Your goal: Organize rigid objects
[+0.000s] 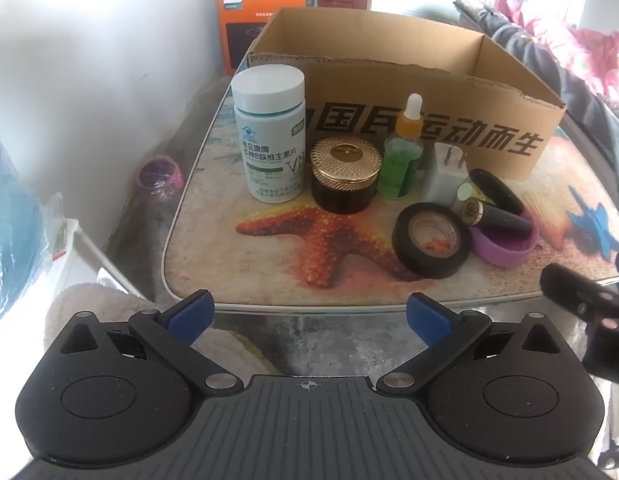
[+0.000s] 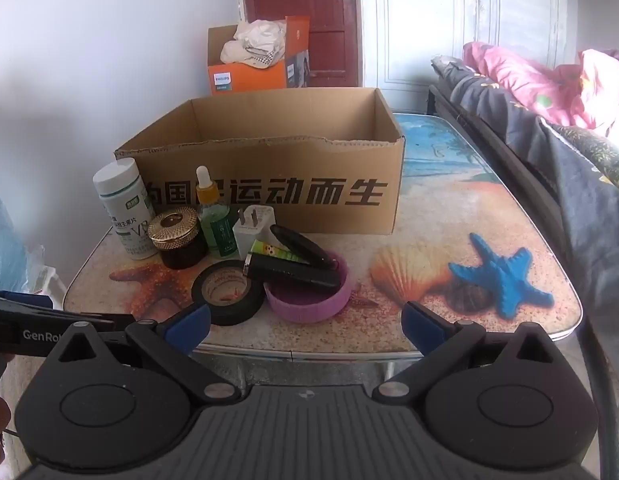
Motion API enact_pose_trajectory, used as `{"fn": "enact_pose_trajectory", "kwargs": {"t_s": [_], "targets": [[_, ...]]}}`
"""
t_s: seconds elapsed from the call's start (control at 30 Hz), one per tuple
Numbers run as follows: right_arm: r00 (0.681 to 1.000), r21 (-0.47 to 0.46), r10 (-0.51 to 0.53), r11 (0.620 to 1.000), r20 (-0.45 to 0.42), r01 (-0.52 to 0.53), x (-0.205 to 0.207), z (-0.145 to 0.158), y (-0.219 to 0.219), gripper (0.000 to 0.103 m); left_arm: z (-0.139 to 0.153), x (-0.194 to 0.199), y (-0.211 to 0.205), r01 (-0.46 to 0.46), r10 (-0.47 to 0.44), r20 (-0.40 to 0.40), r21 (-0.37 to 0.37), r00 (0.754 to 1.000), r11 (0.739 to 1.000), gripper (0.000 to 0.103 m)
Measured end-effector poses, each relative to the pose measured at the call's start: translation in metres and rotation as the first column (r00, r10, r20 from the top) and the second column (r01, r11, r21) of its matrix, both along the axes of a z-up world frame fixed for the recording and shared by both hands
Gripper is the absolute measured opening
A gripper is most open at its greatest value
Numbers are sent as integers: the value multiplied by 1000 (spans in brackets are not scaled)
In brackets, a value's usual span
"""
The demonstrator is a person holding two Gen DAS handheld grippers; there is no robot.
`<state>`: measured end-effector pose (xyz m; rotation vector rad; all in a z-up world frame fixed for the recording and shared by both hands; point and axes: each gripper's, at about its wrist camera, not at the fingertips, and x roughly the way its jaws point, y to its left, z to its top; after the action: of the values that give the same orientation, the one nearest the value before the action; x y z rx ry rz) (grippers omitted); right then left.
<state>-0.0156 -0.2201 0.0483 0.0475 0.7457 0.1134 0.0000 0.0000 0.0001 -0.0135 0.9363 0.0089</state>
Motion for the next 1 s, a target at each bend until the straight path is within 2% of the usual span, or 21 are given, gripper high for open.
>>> {"fn": "enact_pose_trajectory", "kwargs": {"t_s": [0.2,0.33,0.67,1.0], "targets": [[1000,-25,3,1000,-1,-3,5,1,3,103,1,-1,1,-5,5,9,13,1000,1000,103],[1000,1,-4,1000,9,4,3,2,0,103,1,-1,4,-9,9,6,19,1000,1000,103],[1000,2,-11,1000,16,11,4,7,-2,103,-1,4,1,-23,23,-7,57,1000,998,103],[1000,-2,7,1000,9,-7,5,6,-1,103,-2,5,0,-26,27,-16,64,999,998,103]]}}
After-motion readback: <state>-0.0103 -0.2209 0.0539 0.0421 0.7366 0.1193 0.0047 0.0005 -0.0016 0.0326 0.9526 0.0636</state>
